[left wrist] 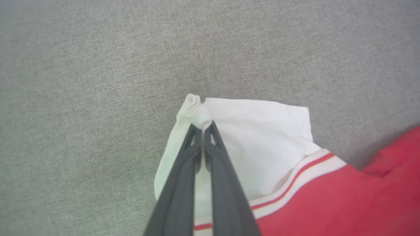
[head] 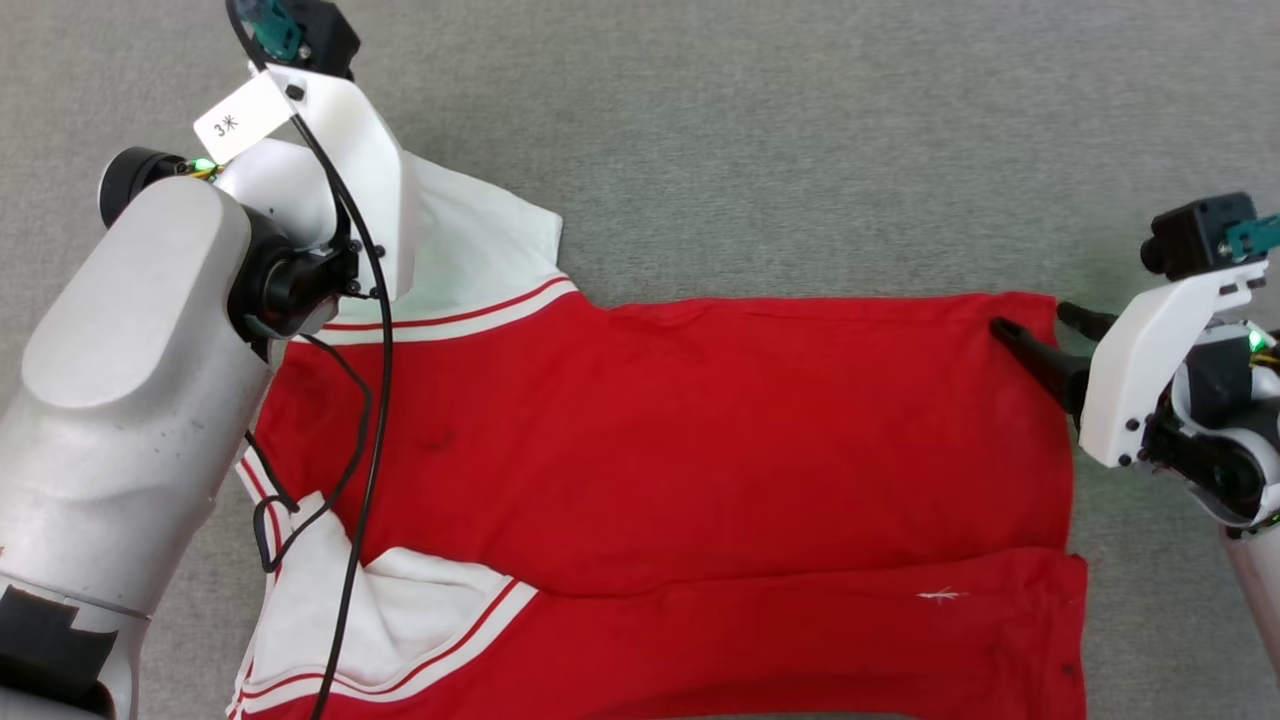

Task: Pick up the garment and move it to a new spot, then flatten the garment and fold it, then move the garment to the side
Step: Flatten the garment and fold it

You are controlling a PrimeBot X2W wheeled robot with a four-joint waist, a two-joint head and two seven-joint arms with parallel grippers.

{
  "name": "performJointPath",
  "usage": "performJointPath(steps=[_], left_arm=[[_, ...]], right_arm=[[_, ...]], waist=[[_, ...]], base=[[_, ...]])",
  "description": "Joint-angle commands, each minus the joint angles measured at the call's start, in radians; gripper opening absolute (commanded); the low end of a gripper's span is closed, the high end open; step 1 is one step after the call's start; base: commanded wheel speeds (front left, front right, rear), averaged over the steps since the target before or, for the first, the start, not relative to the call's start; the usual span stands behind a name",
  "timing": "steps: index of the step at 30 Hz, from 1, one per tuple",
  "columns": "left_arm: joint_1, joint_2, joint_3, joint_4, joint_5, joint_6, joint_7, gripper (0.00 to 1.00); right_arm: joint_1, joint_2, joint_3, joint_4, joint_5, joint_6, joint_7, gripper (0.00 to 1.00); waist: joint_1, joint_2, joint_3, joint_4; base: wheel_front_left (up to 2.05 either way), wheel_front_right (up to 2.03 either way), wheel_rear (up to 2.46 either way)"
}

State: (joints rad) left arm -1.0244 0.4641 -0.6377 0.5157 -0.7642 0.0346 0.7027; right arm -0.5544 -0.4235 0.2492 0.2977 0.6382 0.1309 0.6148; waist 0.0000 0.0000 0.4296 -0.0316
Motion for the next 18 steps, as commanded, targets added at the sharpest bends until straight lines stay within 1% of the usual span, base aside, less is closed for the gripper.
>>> performJointPath(steps=[1, 2, 3, 4, 5, 6, 7, 11, 15, 18], left_arm=[[-0.005, -0.003, -0.001, -0.008, 0.003, -0.004, -0.012, 0.00], [-0.003, -0.003, 0.000, -0.011, 0.001, -0.005, -0.015, 0.00], [0.000, -0.002, 0.001, -0.012, 0.000, -0.006, -0.020, 0.00], [0.000, -0.002, 0.001, -0.012, 0.000, -0.006, -0.020, 0.00], [0.004, -0.001, 0.002, -0.013, -0.002, -0.005, -0.023, 0.00], [0.008, 0.000, 0.003, -0.014, -0.003, -0.006, -0.027, 0.00], [0.011, 0.002, 0.004, -0.014, -0.004, -0.007, -0.031, 0.00], [0.021, 0.010, 0.013, -0.014, -0.008, -0.005, -0.050, 0.00], [0.045, 0.024, 0.021, -0.020, -0.011, -0.005, -0.082, 0.00], [0.076, 0.041, 0.027, -0.037, -0.010, -0.004, -0.111, 0.00]], right_arm=[[0.002, 0.004, 0.038, 0.028, 0.012, 0.000, 0.037, 1.00], [0.004, 0.004, 0.053, 0.036, 0.021, 0.000, 0.051, 1.00], [0.009, 0.006, 0.066, 0.049, 0.027, 0.000, 0.074, 0.83], [0.009, 0.006, 0.066, 0.049, 0.027, 0.000, 0.074, 0.83], [0.014, 0.005, 0.081, 0.060, 0.028, 0.001, 0.095, 0.42], [0.015, 0.008, 0.090, 0.062, 0.033, 0.001, 0.102, 0.11], [0.017, 0.011, 0.092, 0.065, 0.039, 0.001, 0.110, 0.00], [-0.005, -0.009, 0.072, 0.054, 0.035, 0.001, 0.103, 0.00], [-0.025, -0.026, 0.024, 0.020, 0.015, -0.001, 0.062, 0.00], [-0.015, -0.018, -0.015, -0.009, 0.007, -0.001, 0.028, 0.00]], waist=[[0.0000, 0.0000, 0.015, 0.020], [0.0000, 0.0000, 0.019, 0.024], [0.0000, 0.0000, 0.021, 0.027], [0.0000, 0.0000, 0.021, 0.027], [0.0000, 0.0000, 0.023, 0.030], [0.0000, 0.0000, 0.023, 0.032], [0.0000, 0.0000, 0.023, 0.033], [0.0000, 0.0000, 0.013, 0.034], [0.0000, 0.0000, -0.018, 0.031], [0.0000, 0.0000, -0.050, 0.030]], base=[[0.00, 0.00, 0.00], [0.00, 0.00, 0.00], [0.00, 0.00, 0.00], [0.00, 0.00, 0.00], [0.00, 0.00, 0.00], [0.00, 0.00, 0.00], [0.00, 0.00, 0.00], [0.00, 0.00, 0.00], [0.00, 0.00, 0.00], [0.00, 0.00, 0.00]])
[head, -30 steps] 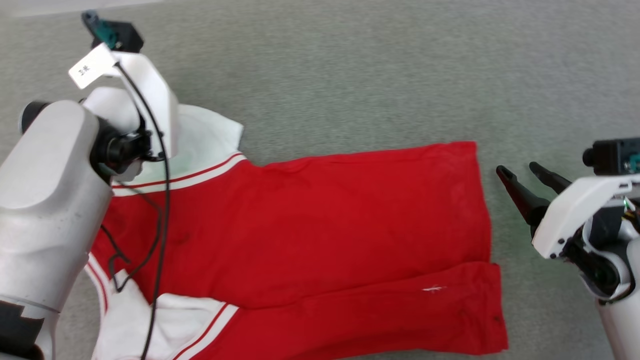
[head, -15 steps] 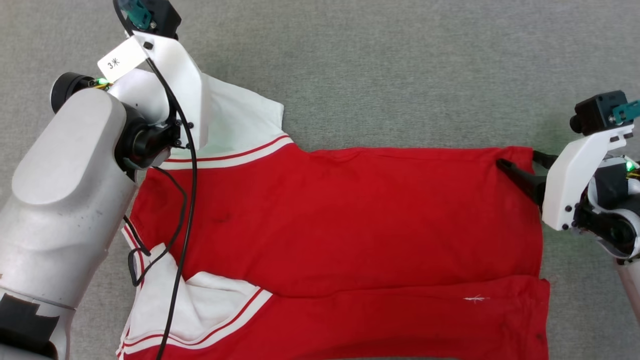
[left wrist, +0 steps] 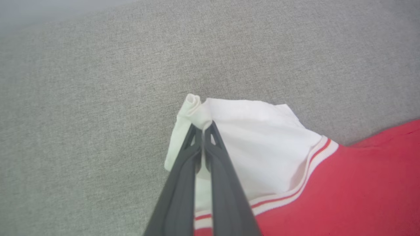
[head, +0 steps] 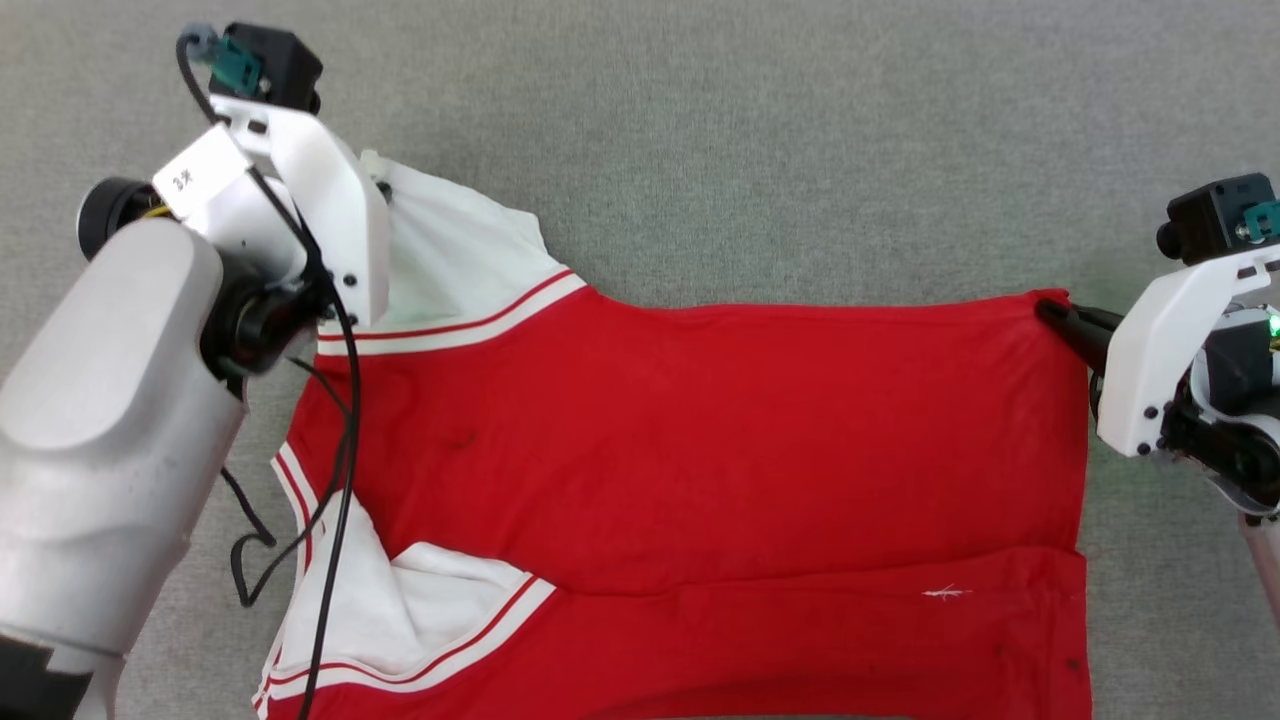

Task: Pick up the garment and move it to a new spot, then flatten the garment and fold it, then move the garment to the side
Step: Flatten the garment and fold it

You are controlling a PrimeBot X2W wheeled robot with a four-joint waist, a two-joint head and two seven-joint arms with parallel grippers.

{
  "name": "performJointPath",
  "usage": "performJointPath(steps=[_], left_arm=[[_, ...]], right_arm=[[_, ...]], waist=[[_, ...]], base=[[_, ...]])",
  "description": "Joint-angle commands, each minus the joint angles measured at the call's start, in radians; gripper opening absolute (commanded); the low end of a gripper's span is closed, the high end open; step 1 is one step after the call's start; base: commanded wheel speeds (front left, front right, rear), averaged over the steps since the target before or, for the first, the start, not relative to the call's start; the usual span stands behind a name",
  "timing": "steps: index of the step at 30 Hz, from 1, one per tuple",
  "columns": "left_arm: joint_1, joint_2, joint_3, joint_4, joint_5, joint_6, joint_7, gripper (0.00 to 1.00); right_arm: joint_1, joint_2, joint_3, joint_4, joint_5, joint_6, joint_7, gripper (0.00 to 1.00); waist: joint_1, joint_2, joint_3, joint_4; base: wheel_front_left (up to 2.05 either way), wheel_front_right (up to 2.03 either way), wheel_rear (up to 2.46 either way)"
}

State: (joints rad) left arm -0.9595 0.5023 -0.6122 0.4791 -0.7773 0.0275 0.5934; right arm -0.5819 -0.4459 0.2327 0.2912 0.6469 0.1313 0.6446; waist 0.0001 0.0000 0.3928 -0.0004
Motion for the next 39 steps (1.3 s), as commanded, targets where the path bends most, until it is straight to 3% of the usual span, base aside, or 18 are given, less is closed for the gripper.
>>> performJointPath(steps=[1, 10, 20, 30, 36, 39], left_arm=[[0.026, 0.010, 0.004, -0.009, -0.001, 0.005, -0.010, 0.00], [0.237, 0.057, 0.059, -0.109, -0.047, 0.054, -0.131, 0.00], [0.576, 0.094, 0.133, -0.254, -0.121, 0.155, -0.276, 0.00], [0.844, 0.099, 0.150, -0.359, -0.167, 0.247, -0.325, 0.00], [0.939, 0.091, 0.157, -0.363, -0.201, 0.270, -0.333, 0.00], [0.949, 0.078, 0.150, -0.355, -0.210, 0.258, -0.338, 0.00]], right_arm=[[0.026, 0.008, -0.007, -0.008, -0.006, -0.001, -0.004, 0.00], [0.174, 0.070, -0.088, -0.037, -0.022, -0.001, -0.048, 0.00], [0.345, 0.127, -0.129, -0.042, 0.003, -0.001, -0.099, 0.00], [0.476, 0.177, -0.167, -0.041, 0.018, -0.001, -0.171, 0.00], [0.532, 0.206, -0.197, -0.024, 0.005, -0.001, -0.200, 0.00], [0.553, 0.226, -0.199, -0.011, -0.001, -0.001, -0.207, 0.00]], waist=[[-0.0001, 0.0000, -0.024, -0.001], [-0.0001, 0.0000, -0.127, 0.007], [-0.0001, 0.0000, -0.208, 0.001], [-0.0001, 0.0000, -0.246, 0.000], [-0.0001, 0.0000, -0.257, -0.002], [-0.0001, 0.0000, -0.255, -0.001]], base=[[0.00, 0.00, 0.00], [0.00, 0.00, 0.00], [0.00, 0.00, 0.00], [0.00, 0.00, 0.00], [0.00, 0.00, 0.00], [0.00, 0.00, 0.00]])
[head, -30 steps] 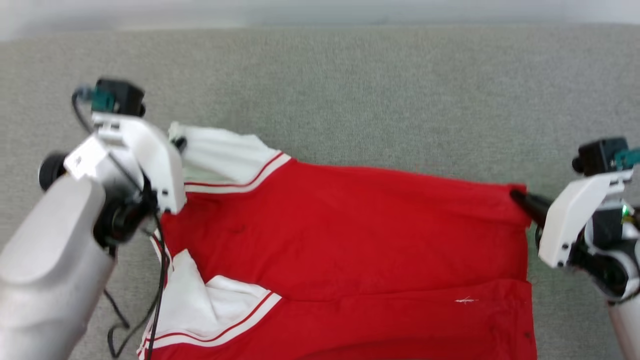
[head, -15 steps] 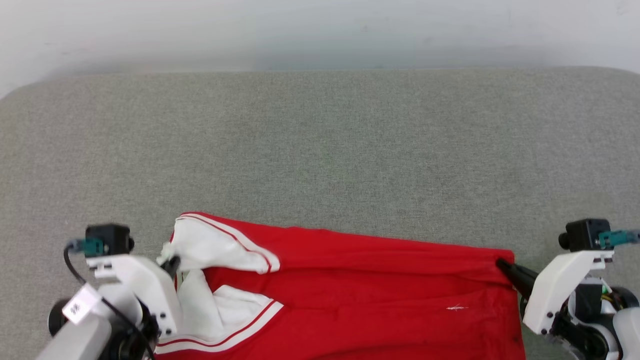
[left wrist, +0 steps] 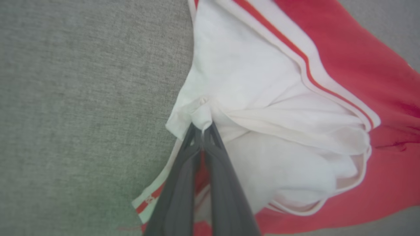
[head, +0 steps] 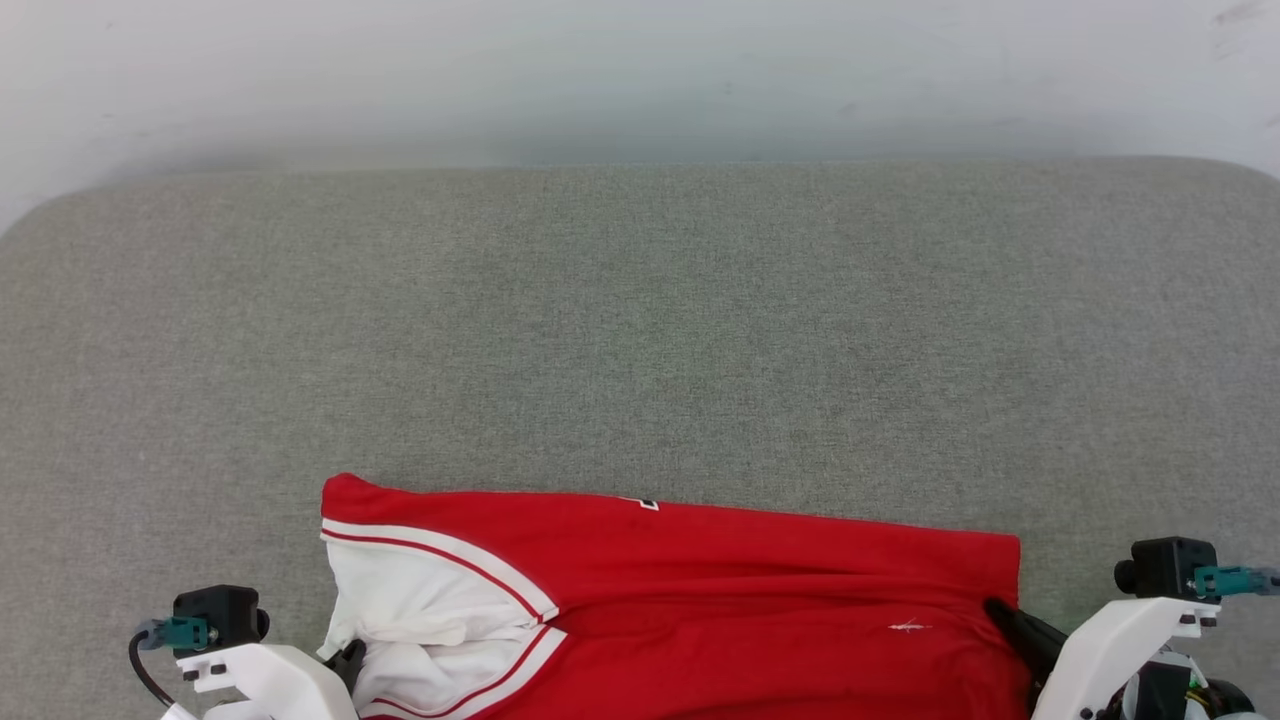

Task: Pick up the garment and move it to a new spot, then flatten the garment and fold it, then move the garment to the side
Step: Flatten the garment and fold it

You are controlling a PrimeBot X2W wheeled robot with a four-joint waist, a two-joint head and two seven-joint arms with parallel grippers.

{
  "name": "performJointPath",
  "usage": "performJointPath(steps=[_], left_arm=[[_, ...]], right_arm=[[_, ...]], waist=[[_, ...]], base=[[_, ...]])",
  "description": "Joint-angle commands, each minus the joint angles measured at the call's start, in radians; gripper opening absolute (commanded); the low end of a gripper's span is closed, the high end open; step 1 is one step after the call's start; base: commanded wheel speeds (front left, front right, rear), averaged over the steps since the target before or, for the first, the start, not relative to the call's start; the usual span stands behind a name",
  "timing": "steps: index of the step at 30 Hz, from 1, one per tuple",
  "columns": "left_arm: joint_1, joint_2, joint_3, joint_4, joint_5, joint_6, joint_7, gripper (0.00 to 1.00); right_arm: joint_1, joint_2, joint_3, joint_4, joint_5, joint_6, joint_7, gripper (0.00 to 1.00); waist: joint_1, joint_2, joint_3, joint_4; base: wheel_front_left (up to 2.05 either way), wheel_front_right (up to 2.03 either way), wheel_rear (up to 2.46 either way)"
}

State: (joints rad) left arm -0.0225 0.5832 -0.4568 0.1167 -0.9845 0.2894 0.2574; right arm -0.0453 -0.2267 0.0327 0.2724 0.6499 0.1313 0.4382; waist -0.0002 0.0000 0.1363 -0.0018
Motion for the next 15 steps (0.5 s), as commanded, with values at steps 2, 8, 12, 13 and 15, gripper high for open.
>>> performJointPath(steps=[2, 8, 12, 13, 15], left_arm=[[0.004, -0.018, -0.010, 0.019, -0.004, -0.010, -0.008, 0.00], [-0.031, -0.032, 0.001, 0.051, 0.024, -0.012, -0.067, 1.00], [-0.050, -0.021, 0.021, 0.052, 0.051, -0.019, -0.130, 1.00], [-0.057, -0.020, 0.025, 0.049, 0.061, -0.019, -0.149, 1.00], [-0.069, -0.018, 0.032, 0.041, 0.086, -0.011, -0.192, 1.00]], right_arm=[[0.025, 0.024, 0.005, 0.013, -0.004, -0.001, -0.011, 0.89], [0.036, 0.051, -0.012, -0.033, -0.030, -0.001, -0.092, 1.00], [0.053, 0.054, -0.019, -0.117, -0.052, -0.001, -0.103, 1.00], [0.061, 0.046, -0.022, -0.137, -0.063, -0.001, -0.098, 1.00], [0.073, 0.039, -0.032, -0.180, -0.083, -0.001, -0.087, 1.00]], waist=[[0.0002, 0.0000, 0.002, 0.000], [0.0002, 0.0000, -0.007, -0.010], [0.0002, 0.0000, -0.020, -0.019], [0.0002, 0.0000, -0.022, -0.021], [0.0002, 0.0000, -0.029, -0.024]], base=[[0.00, 0.00, 0.00], [0.00, 0.00, 0.00], [0.00, 0.00, 0.00], [0.00, 0.00, 0.00], [0.00, 0.00, 0.00]])
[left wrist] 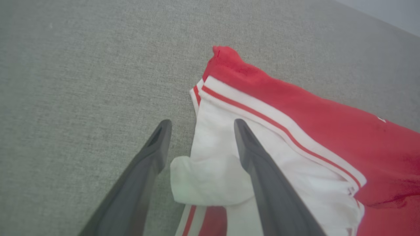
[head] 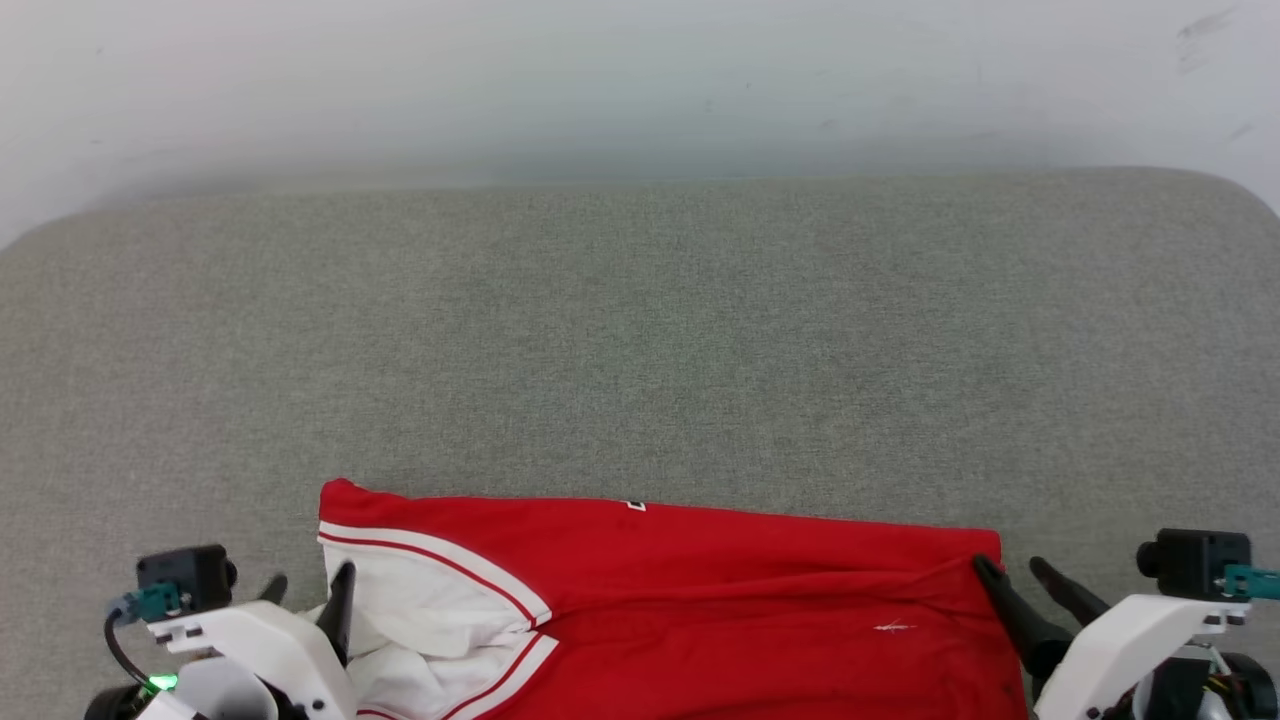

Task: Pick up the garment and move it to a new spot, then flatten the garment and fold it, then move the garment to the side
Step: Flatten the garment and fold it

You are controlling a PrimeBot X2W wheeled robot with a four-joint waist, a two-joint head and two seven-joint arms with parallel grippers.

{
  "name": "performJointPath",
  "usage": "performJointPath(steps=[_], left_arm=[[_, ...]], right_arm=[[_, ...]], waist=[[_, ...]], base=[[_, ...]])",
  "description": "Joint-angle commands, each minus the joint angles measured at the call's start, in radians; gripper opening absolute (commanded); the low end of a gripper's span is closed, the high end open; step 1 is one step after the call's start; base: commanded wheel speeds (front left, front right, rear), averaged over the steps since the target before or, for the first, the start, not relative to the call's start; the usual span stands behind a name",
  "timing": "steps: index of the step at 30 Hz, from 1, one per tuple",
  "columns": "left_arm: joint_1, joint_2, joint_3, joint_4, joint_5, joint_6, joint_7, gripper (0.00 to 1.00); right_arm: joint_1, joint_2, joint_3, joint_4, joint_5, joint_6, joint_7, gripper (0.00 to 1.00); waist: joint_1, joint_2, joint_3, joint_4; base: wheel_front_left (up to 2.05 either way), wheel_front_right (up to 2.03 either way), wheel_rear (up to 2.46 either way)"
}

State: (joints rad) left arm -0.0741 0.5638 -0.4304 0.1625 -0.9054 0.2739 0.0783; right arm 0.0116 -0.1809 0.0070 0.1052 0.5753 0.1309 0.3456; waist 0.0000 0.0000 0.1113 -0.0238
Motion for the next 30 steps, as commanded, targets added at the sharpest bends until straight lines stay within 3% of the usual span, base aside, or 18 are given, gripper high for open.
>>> performJointPath(steps=[1, 6, 14, 23, 30], left_arm=[[-0.021, -0.002, 0.011, -0.011, 0.017, 0.009, -0.036, 1.00], [-0.046, -0.011, 0.021, -0.055, 0.075, 0.021, -0.138, 1.00], [-0.072, -0.027, 0.023, -0.129, 0.151, 0.059, -0.246, 1.00], [-0.101, -0.044, 0.006, -0.212, 0.216, 0.095, -0.290, 1.00], [-0.119, -0.054, -0.003, -0.225, 0.231, 0.097, -0.298, 1.00]], right_arm=[[0.019, -0.007, -0.014, -0.034, -0.015, 0.000, 0.012, 1.00], [0.041, 0.005, -0.100, -0.114, -0.040, 0.000, 0.093, 1.00], [0.035, 0.007, -0.201, -0.121, -0.046, 0.000, 0.289, 1.00], [-0.057, 0.022, -0.177, -0.072, -0.037, 0.000, 0.360, 1.00], [-0.065, 0.003, -0.107, -0.015, -0.025, 0.000, 0.426, 1.00]], waist=[[0.0000, 0.0000, -0.006, -0.002], [0.0000, 0.0000, -0.020, -0.004], [0.0000, 0.0000, -0.009, 0.014], [0.0000, 0.0000, 0.044, 0.047], [0.0000, 0.0000, 0.083, 0.074]], base=[[0.00, 0.00, 0.00], [0.00, 0.00, 0.00], [0.00, 0.00, 0.00], [0.00, 0.00, 0.00], [0.00, 0.00, 0.00]])
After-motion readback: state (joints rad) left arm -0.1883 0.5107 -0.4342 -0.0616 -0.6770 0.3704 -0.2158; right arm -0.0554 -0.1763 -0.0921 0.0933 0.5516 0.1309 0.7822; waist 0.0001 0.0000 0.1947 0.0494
